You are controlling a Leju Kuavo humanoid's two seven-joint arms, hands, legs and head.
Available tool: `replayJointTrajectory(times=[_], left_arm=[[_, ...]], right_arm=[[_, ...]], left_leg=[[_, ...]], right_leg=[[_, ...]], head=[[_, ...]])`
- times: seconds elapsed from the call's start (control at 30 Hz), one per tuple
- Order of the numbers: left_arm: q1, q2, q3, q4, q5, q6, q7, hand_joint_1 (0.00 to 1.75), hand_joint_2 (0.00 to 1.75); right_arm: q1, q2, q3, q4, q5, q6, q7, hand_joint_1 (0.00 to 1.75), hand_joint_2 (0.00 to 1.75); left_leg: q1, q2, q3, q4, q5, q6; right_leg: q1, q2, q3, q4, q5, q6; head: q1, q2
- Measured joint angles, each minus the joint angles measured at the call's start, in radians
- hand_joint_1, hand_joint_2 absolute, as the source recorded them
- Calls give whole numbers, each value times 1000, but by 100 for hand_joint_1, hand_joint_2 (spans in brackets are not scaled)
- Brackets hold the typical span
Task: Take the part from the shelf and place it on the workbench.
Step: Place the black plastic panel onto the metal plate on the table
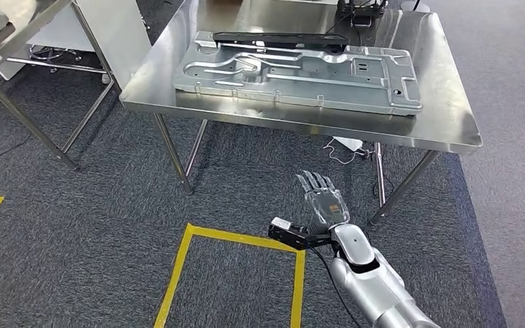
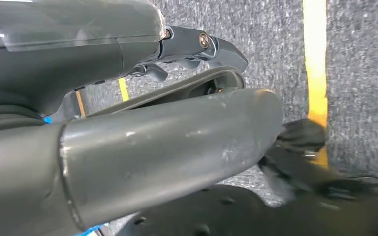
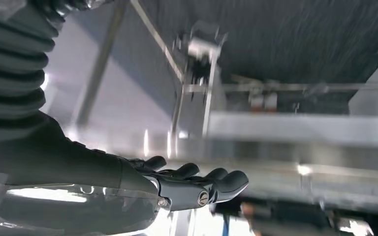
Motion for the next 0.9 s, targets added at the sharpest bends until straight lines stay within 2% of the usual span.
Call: replayJointTrajectory(times=[0.03,0.07,0.1,0.13,0.17,0.2,0.27,0.3,0.33,0.37,0.4,0.43,0.47,0.5,0.53,0.57,0.63,0.67,0.7,0.73,0.77,0.8,0.83,0.87,0.9], left_arm=[[0,1,3,0,4,1,0,0,0],[0,0,7,0,8,2,0,0,0],[0,-1,11,0,13,2,0,0,0],[1,-2,15,1,18,3,0,0,0],[2,-3,19,1,23,4,0,0,0],[4,-4,24,1,28,6,-1,0,0],[7,-4,33,1,39,10,-2,0,0],[9,-4,38,1,44,12,-4,0,0],[11,-4,43,1,48,14,-5,0,0],[12,-4,46,1,51,15,-6,0,0],[13,-5,51,1,55,17,-8,0,0],[13,-6,56,1,60,19,-9,0,0],[13,-8,61,1,67,22,-9,0,0],[13,-10,67,1,73,26,-10,0,0],[12,-12,72,1,79,29,-10,0,0],[12,-14,78,1,83,31,-10,0,0],[13,-15,88,1,89,36,-11,0,0],[14,-16,92,1,92,39,-13,0,0],[16,-16,96,1,95,43,-15,0,0],[18,-16,100,1,97,47,-18,0,0],[19,-17,104,1,101,51,-19,0,0],[20,-17,109,1,113,56,-18,0,0],[20,-18,118,1,135,64,-16,0,0],[19,-20,132,1,164,74,-14,0,0],[18,-20,150,1,194,84,-11,0,0]], right_arm=[[23,2,-10,-3,-25,-11,-13,0,0],[48,4,-22,-4,-55,-22,-28,0,0],[76,7,-38,-4,-89,-35,-46,0,0],[111,10,-59,-2,-127,-51,-67,0,0],[149,15,-87,5,-169,-72,-93,0,0],[187,19,-119,19,-212,-93,-123,0,0],[248,28,-189,69,-298,-131,-191,0,0],[271,31,-226,105,-339,-146,-227,0,0],[290,34,-261,142,-372,-158,-261,0,0],[306,37,-295,178,-401,-164,-292,0,0],[318,41,-328,214,-431,-160,-320,0,0],[326,44,-358,246,-464,-145,-345,0,0],[330,47,-392,278,-504,-123,-372,0,0],[333,51,-433,316,-548,-101,-404,0,0],[336,56,-476,356,-587,-84,-439,0,0],[340,60,-522,401,-617,-70,-468,0,0],[353,68,-599,491,-656,-42,-483,0,0],[361,71,-632,533,-670,-20,-467,0,0],[370,74,-661,570,-682,3,-443,0,0],[379,76,-689,604,-692,24,-419,0,0],[389,78,-712,634,-698,42,-394,0,0],[398,81,-732,661,-707,60,-362,0,0],[405,86,-750,683,-719,78,-322,0,0],[411,92,-768,702,-735,96,-276,0,0],[415,99,-787,718,-752,113,-233,0,0]], left_leg=[[-3,-1,35,-54,-18,4],[-6,-1,49,-83,-27,8],[-5,-1,47,-89,-24,14],[-3,0,40,-92,-13,20],[-1,1,32,-94,-2,29],[2,2,21,-96,11,37],[0,3,-8,-95,34,47],[-1,3,-25,-92,46,48],[-1,3,-43,-89,57,47],[-2,3,-62,-84,67,45],[-2,4,-80,-78,75,42],[-2,6,-94,-71,82,39],[-3,8,-106,-65,88,35],[-4,10,-114,-60,95,31],[-5,11,-119,-57,102,26],[-5,12,-123,-57,110,20],[-4,10,-127,-58,120,8],[-3,9,-133,-50,106,2],[-3,7,-142,-26,75,-2],[-1,6,-154,15,29,-6],[0,5,-169,72,-20,-10],[2,5,-183,136,-55,-14],[3,6,-190,187,-65,-17],[5,6,-184,213,-52,-19],[5,7,-162,204,-23,-20]], right_leg=[[1,-1,-4,2,9,4],[1,-1,-6,1,18,9],[1,-1,-8,-2,25,14],[0,2,-10,0,20,20],[-1,5,-16,14,-6,27],[-3,8,-27,47,-50,33],[-9,11,-55,163,-156,40],[-11,11,-64,223,-184,43],[-13,12,-63,265,-185,45],[-14,12,-48,279,-164,46],[-15,12,-16,259,-133,45],[-16,12,32,209,-112,42],[-14,11,92,134,-109,37],[-12,11,145,61,-122,32],[-10,11,183,5,-138,28],[-7,11,201,-28,-150,25],[-9,8,196,-41,-144,17],[-11,6,189,-45,-136,10],[-14,4,181,-49,-127,3],[-15,0,172,-51,-119,-3],[-14,-2,161,-51,-110,-7],[-13,-6,149,-50,-101,-9],[-12,-11,137,-47,-93,-9],[-11,-16,124,-43,-86,-9],[-10,-22,112,-38,-81,-7]], head=[[0,0],[0,0],[0,0],[0,0],[1,0],[1,0],[1,0],[1,0],[1,0],[1,0],[0,0],[0,0],[1,0],[0,0],[0,0],[0,0],[0,0],[0,0],[0,0],[0,0],[0,0],[0,0],[0,0],[0,0],[0,0]])
